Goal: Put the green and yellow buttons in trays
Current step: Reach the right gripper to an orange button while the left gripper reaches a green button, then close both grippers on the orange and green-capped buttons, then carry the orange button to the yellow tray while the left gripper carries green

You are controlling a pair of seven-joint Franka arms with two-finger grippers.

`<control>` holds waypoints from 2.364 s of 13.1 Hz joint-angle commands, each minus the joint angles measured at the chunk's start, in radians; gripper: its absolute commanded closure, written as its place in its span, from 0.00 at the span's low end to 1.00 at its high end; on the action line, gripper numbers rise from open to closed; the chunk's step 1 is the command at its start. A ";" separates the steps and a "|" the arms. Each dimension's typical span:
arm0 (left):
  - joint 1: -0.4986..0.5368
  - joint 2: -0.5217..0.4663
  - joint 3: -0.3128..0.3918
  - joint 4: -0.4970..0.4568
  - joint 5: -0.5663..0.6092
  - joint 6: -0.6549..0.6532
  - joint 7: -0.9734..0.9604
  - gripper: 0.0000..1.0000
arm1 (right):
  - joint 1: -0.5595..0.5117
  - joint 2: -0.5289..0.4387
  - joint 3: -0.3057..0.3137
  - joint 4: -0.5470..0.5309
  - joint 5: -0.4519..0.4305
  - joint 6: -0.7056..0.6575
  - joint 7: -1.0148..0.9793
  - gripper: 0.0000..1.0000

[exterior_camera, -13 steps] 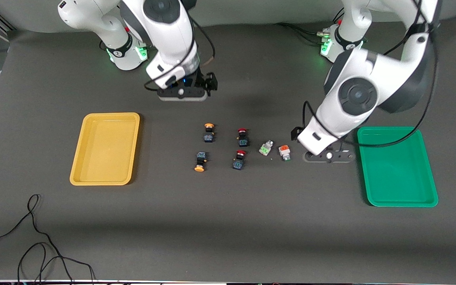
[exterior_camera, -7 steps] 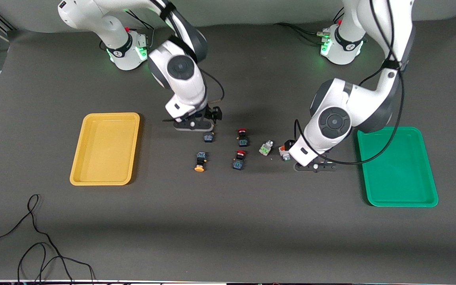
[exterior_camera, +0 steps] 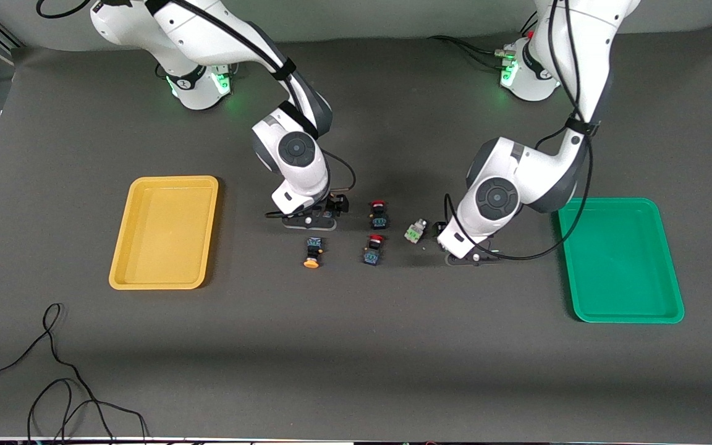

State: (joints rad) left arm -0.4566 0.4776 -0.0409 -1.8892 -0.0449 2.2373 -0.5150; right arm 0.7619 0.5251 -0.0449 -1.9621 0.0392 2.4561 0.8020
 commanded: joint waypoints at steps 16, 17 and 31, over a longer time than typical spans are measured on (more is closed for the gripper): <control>-0.045 -0.020 0.016 -0.103 -0.013 0.161 -0.065 1.00 | -0.013 -0.065 -0.006 0.158 0.008 -0.255 0.003 0.74; -0.039 -0.060 0.016 -0.093 -0.013 0.103 -0.060 1.00 | -0.016 -0.082 -0.010 0.220 0.008 -0.364 0.002 0.74; 0.499 -0.294 0.033 0.108 0.043 -0.535 0.604 1.00 | -0.248 -0.286 -0.547 0.110 0.022 -0.492 -1.095 0.74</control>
State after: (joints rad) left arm -0.0057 0.1620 0.0068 -1.7562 -0.0216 1.6646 0.0044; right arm 0.4910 0.2489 -0.5455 -1.7285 0.0431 1.8276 -0.2177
